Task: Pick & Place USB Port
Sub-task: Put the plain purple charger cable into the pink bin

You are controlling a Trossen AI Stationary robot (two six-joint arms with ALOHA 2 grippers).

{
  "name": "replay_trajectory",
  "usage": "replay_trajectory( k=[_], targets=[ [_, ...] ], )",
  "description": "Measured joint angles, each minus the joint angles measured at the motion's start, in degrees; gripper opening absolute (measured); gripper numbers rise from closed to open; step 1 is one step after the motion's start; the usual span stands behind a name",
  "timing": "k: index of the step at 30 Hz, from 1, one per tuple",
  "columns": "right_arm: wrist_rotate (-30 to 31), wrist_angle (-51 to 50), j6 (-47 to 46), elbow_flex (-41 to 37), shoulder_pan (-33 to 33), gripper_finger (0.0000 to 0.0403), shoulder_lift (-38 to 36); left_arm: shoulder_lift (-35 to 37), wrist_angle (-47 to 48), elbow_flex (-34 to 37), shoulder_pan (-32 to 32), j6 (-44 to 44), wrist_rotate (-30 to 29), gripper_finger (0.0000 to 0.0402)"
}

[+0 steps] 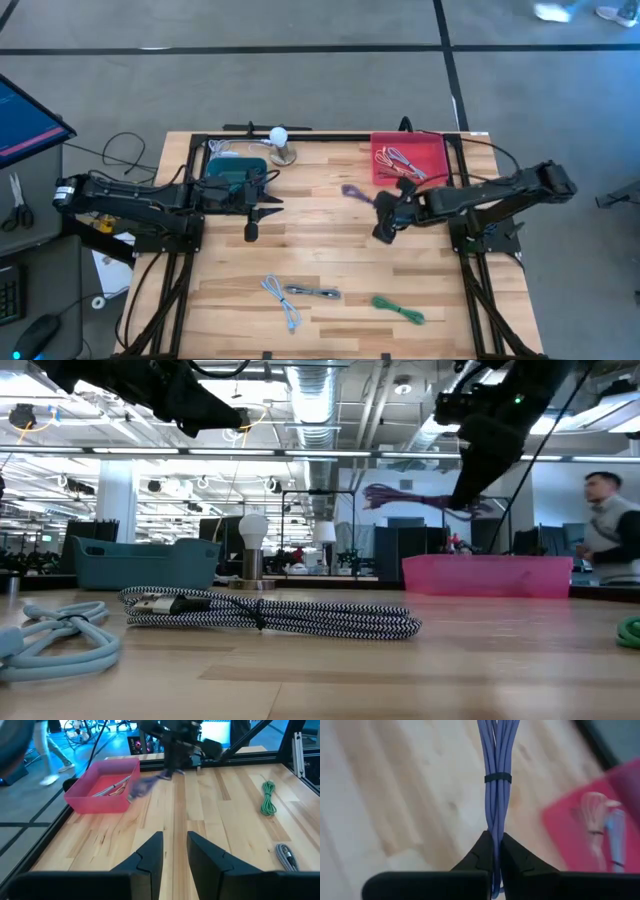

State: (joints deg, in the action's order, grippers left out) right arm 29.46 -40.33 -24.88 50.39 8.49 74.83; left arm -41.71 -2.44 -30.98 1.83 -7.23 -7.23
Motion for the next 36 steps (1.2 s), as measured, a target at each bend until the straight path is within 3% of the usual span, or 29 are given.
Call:
replay_trajectory(
  k=[15, 22, 26, 36],
  targets=[
    [5.5, -14.0, 4.5, -0.2, -15.1, 0.0001, -4.8, 0.0, 0.0, 0.0, 0.0, 0.0, 0.0, 0.0087],
    [5.5, -14.5, 8.5, -3.3, -23.4, 0.0001, -4.8, 0.0, 0.0, 0.0, 0.0, 0.0, 0.0, 0.0087],
    [4.5, -9.4, 13.5, -4.7, -27.6, 0.0001, -4.8, 0.0, 0.0, 0.0, 0.0, 0.0, 0.0, 0.0087],
    [-4.5, 1.7, 23.4, -6.8, -40.4, 0.0001, -4.7, 0.0, 0.0, 0.0, 0.0, 0.0, 0.0, 0.0087]
  ],
)
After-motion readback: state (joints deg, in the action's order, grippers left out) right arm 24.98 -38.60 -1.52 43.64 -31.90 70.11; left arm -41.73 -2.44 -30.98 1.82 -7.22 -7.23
